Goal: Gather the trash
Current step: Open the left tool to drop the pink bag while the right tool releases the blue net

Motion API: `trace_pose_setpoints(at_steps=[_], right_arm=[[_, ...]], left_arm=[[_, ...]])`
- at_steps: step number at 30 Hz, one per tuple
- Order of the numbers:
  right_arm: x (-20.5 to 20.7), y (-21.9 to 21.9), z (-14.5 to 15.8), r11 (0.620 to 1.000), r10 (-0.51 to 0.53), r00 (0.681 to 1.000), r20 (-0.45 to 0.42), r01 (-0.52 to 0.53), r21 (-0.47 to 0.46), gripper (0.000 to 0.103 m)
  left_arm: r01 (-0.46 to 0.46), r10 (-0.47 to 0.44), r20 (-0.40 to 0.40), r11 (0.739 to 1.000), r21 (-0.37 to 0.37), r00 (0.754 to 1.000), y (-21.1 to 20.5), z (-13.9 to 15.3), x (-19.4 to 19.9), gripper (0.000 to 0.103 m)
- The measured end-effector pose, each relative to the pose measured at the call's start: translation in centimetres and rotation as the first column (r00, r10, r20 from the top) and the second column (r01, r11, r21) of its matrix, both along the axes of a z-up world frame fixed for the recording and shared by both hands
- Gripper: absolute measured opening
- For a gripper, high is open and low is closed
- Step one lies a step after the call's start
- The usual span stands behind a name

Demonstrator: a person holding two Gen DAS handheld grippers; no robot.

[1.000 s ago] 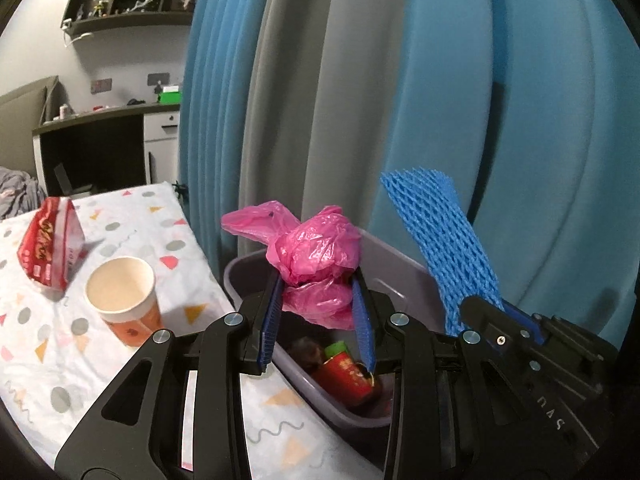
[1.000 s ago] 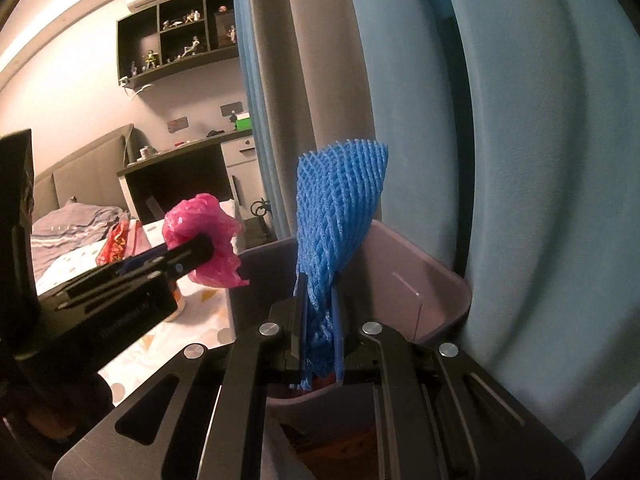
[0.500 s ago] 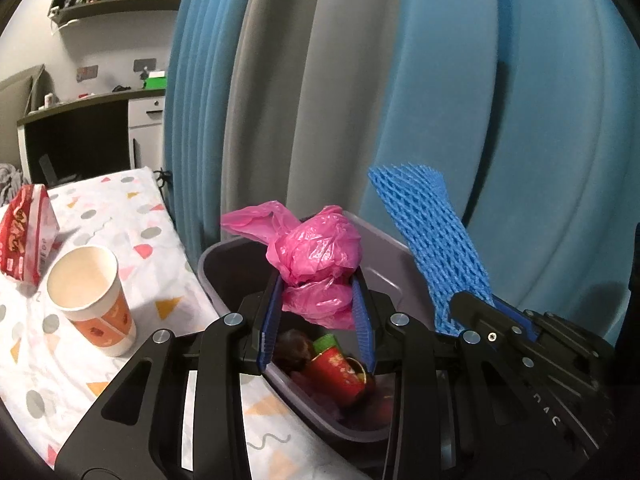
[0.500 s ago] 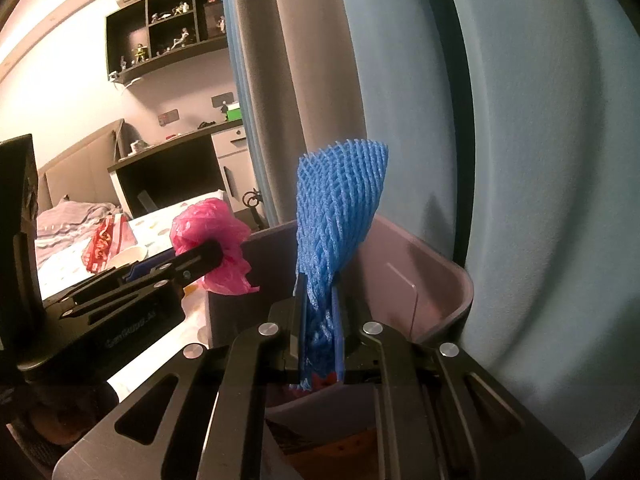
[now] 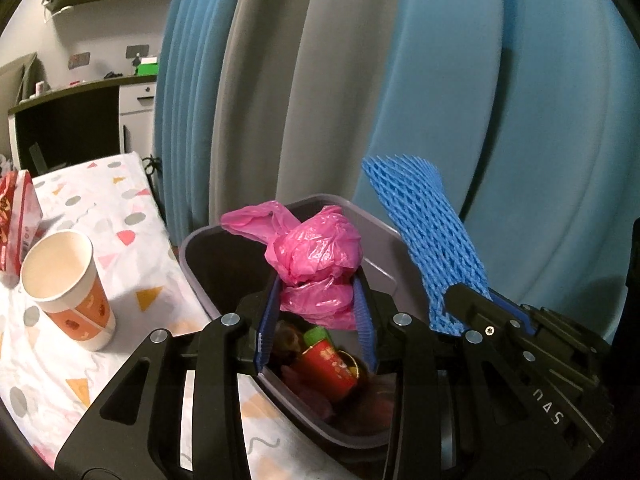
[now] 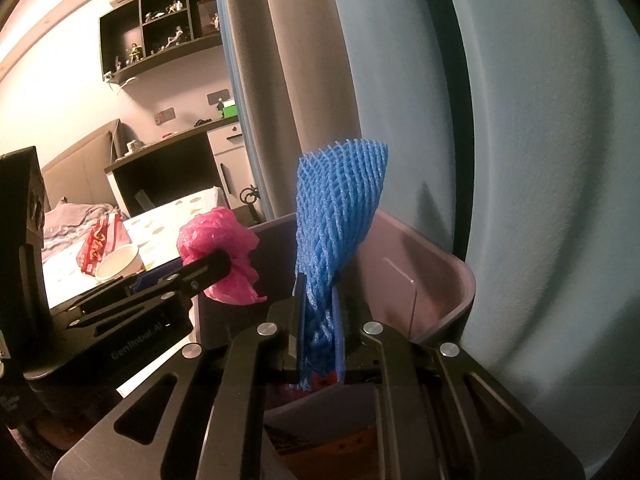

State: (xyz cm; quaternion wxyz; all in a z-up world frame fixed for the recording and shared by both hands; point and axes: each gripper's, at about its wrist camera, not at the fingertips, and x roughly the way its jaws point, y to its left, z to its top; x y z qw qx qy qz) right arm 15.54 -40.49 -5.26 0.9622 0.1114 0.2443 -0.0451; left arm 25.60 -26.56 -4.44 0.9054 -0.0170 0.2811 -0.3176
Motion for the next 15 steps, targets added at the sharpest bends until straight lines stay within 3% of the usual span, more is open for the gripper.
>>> trace_pose_setpoints(at_steps=[7,11,15], right_arm=[[-0.05,0.25,0.00,1.000,0.003,1.000,-0.002,-0.003,0.000,0.011],[-0.03,0.32,-0.11,1.000,0.003,1.000,-0.011,-0.003,0.007,0.012],[-0.01,0.34,-0.18,1.000,0.005,1.000,-0.010,-0.005,0.007,0.013]], left_arm=[[0.022,-0.022,-0.026,1.000,-0.010,0.999,-0.07,-0.56,0.62,0.040],[0.025,-0.026,-0.033,0.999,-0.022,0.999,0.09,-0.84,0.70,0.059],[0.002,-0.002,-0.029,1.000,-0.020,1.000,0.66,-0.86,0.68,0.065]])
